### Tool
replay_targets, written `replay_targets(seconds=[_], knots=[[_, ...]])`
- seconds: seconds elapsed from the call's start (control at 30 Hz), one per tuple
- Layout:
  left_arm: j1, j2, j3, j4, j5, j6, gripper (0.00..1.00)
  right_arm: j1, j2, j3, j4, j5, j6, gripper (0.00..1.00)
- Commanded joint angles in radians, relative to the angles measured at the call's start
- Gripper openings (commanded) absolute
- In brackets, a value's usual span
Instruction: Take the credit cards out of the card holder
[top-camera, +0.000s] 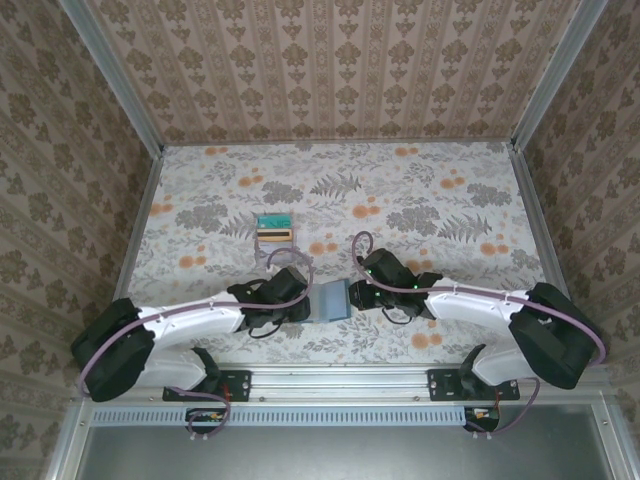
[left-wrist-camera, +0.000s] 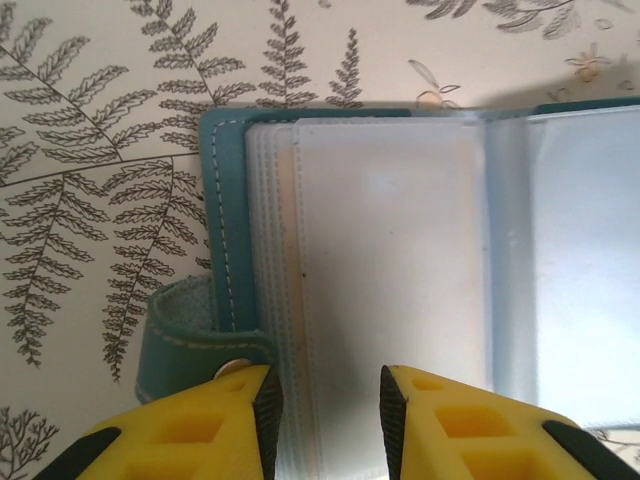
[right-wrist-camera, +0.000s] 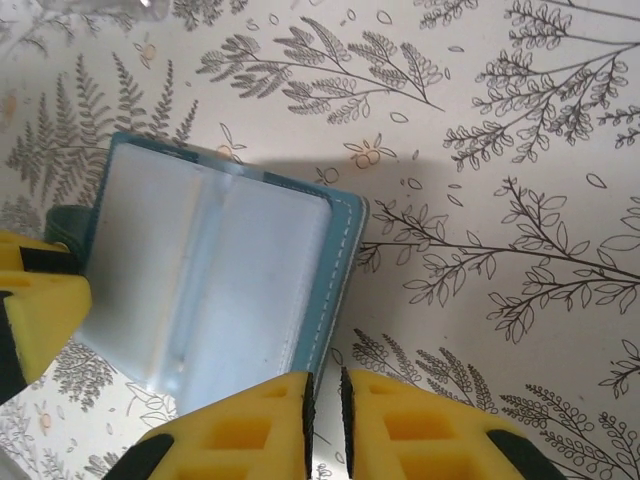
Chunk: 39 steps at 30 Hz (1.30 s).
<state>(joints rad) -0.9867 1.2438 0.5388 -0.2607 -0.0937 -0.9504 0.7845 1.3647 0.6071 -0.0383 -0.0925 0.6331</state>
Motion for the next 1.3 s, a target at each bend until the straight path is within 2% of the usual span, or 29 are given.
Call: replay_targets(seconds=[0.0,0.27,0.53,0.7,0.9,1.03,1.27], knots=[[-0.016,-0.047,0.033,-0.054,-0.029,0.007,0.36,0.007,0.007,0.006,0.019,-0.020,0.019,0.21],[-0.045,-0.068,0.062,-0.052,-0.037,0.033,0.39,0.007,0.121,0.016,0.061,-0.064,0.034,0.24],[-0.054,-0.027,0.066,-0.006,-0.007,0.048,0.37,0.007,0.141,0.020,0.047,-0.050,0.028,0.13],[-0.066,0.013,0.093,-0.033,-0.012,0.064,0.37,0.007,0.151,0.021,0.041,-0.043,0.030,0.12],[-0.021,0.026,0.066,-0.082,-0.037,0.017,0.37,0.007,0.151,0.021,0.038,-0.039,0.032,0.12],[0.013,-0.003,0.018,-0.066,-0.019,0.006,0.37,0.007,0.150,0.020,0.037,-0.039,0.029,0.11],[0.021,-0.005,-0.010,-0.013,0.010,0.010,0.37,0.007,0.157,0.025,0.038,-0.042,0.031,0.11]])
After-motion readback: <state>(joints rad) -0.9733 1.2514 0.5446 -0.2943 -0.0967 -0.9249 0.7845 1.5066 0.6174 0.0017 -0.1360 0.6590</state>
